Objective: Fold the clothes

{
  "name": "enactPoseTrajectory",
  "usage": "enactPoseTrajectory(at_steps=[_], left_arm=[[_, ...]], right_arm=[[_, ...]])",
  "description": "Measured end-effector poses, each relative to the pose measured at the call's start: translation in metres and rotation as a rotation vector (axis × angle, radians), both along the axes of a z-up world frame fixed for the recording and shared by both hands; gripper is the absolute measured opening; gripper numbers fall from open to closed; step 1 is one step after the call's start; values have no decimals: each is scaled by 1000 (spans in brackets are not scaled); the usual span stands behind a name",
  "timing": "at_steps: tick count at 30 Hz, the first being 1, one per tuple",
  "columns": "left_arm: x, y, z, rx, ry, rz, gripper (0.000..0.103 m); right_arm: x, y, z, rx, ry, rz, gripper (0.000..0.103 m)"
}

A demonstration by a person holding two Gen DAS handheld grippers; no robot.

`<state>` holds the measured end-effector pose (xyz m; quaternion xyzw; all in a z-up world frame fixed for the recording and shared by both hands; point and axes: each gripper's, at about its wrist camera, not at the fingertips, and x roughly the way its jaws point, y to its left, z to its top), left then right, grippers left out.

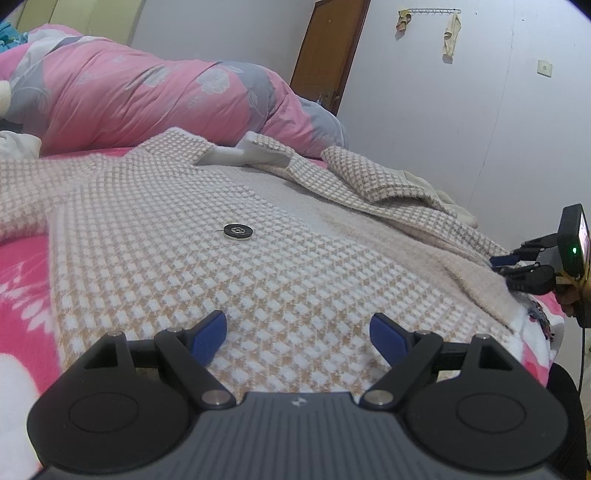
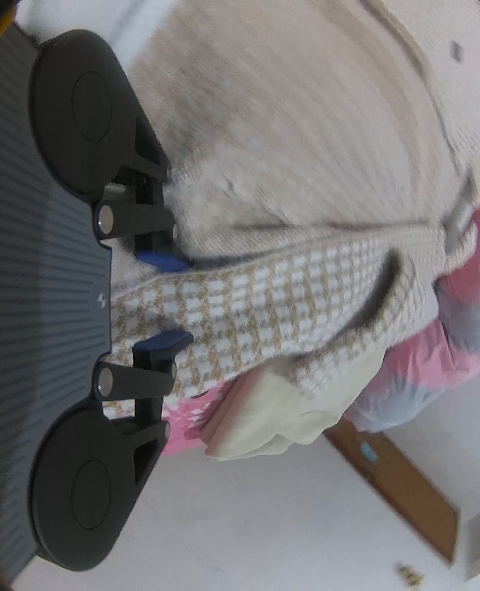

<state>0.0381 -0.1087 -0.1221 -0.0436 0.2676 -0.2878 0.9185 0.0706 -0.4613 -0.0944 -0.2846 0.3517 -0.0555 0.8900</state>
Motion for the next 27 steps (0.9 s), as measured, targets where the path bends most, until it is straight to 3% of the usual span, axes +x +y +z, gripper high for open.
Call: enactPoseTrajectory(at_steps=[1,5,10,13,18,25,27], left_arm=[[0,0,0,-1,0,0,86],[-1,1,0,-7,1,0,86],[-1,2,0,-13,1,0,86],[-2,3,0,-17,2,0,86],[-2,3,0,-20,2,-1,86],[-2,4,0,-21,2,-2,86],[-1,4,0,-23,2,-2,86]], right_arm=[[-1,-1,3,23,-16,-21,5],[-13,-3,31,161,-116,-62,3],[-35,-14,95,663,-233,1,3],[-38,3,119,842,-253,109,3],[-28,56,113,956,-133,258,2],[-19,118,98,952,-7,369,2],[-19,132,89,905,23,359,3]])
